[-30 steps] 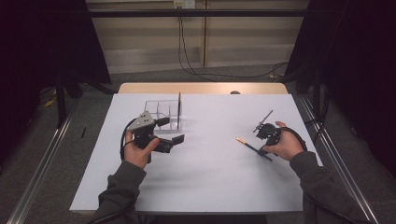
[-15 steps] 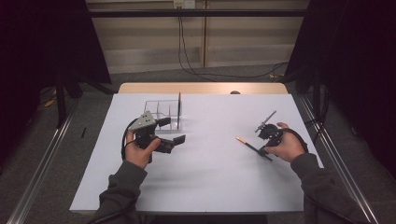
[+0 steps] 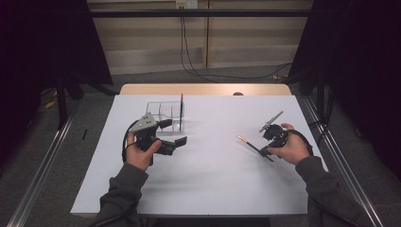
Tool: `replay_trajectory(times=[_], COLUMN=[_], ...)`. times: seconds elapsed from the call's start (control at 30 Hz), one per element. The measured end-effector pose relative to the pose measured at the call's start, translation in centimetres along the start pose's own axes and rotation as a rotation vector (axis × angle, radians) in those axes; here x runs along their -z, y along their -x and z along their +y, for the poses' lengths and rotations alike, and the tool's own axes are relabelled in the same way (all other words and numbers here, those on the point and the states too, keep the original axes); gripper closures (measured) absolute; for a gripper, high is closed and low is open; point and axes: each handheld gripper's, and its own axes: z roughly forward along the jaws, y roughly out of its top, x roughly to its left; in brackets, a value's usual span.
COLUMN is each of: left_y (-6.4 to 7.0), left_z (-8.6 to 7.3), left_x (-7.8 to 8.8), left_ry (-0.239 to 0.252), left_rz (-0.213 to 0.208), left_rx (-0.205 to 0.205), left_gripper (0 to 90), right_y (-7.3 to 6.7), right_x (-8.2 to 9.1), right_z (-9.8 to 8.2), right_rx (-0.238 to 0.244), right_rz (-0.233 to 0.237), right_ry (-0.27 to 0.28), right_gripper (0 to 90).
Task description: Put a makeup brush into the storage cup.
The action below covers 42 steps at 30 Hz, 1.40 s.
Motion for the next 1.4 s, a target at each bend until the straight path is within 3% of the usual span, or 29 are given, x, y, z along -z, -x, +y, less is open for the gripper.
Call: replay_trajectory(times=[0.47, 0.77, 1.0, 1.13, 1.27, 1.4], left_y=[0.2, 0.4, 0.6, 0.7, 0.9, 0.9], left_z=[-0.1, 0.0, 0.0, 0.2, 0.3, 0.3], left_x=[-0.8, -1.5, -2.4, -3.0, -3.6, -4.5], left_ry=[0.003, -0.002, 0.007, 0.024, 0.027, 0.046], left_rz=[-0.022, -0.031, -0.046, -0.048, -0.052, -0.049], left_rx=[0.024, 0.050, 0.077, 0.114, 0.118, 0.193], left_gripper=[0.7, 0.1, 0.0, 0.0, 0.0, 0.0], right_y=[-0.8, -1.1, -1.2, -1.4, -1.6, -1.7], right_x=[1.4, 1.9, 2.0, 2.3, 2.5, 2.6], right_z=[-0.1, -0.5, -0.7, -0.8, -0.9, -1.0], right_rx=[-0.038, -0.075, -0.065, -0.066, -0.066, -0.063], right_rz=[0.038, 0.051, 0.052, 0.060, 0.057, 0.055], right_ry=[0.208, 0.380, 0.417, 0.465, 0.493, 0.514], right_gripper=[84.8, 84.8, 84.8, 84.7, 84.8, 84.7])
